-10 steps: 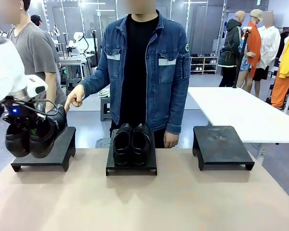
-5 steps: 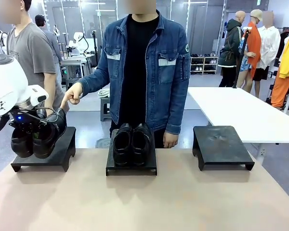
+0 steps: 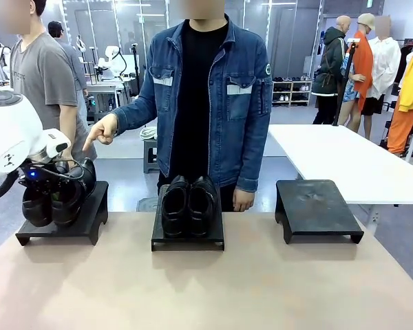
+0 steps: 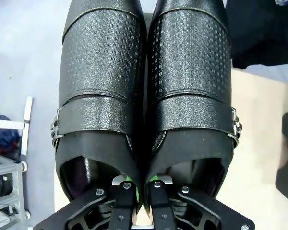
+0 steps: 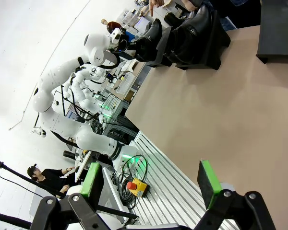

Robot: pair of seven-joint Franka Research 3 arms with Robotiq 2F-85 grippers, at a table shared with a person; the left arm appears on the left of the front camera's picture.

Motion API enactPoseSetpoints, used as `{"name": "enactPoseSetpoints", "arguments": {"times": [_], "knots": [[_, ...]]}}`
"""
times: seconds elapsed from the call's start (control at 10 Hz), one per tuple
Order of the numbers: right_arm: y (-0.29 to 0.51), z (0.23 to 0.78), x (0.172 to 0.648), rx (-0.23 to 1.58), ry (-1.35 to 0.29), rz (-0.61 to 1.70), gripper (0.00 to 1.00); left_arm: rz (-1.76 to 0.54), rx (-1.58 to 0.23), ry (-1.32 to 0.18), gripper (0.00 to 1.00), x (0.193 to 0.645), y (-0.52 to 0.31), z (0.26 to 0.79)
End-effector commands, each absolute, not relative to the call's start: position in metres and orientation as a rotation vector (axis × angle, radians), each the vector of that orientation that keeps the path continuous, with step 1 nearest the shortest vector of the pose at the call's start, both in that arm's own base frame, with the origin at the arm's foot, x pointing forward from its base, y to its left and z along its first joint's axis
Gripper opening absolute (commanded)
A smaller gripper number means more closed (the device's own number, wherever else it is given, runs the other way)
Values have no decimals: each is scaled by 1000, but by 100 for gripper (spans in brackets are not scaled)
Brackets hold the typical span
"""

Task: Place the shoes on the stand as instructed by the person.
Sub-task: Pick up another pair of Shoes and place it on the Shoes Stand indicated by the person.

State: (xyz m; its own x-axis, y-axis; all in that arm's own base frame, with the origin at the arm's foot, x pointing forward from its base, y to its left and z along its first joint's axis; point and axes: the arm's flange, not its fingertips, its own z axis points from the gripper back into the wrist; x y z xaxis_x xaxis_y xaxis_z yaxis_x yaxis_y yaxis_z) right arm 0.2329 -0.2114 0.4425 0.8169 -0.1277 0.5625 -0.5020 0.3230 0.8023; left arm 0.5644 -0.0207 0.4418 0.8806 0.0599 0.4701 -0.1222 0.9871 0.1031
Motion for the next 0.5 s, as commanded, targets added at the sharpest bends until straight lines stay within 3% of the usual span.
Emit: {"name": "enactPoseSetpoints", "arguments": {"times": [0.0, 0.4], "knots": [[-213, 443, 233, 1243, -626, 276, 100, 60, 137, -536, 7, 579, -19, 444], [-213, 443, 233, 1243, -626, 276, 100, 50, 107, -535, 7, 589, -17, 427]]}}
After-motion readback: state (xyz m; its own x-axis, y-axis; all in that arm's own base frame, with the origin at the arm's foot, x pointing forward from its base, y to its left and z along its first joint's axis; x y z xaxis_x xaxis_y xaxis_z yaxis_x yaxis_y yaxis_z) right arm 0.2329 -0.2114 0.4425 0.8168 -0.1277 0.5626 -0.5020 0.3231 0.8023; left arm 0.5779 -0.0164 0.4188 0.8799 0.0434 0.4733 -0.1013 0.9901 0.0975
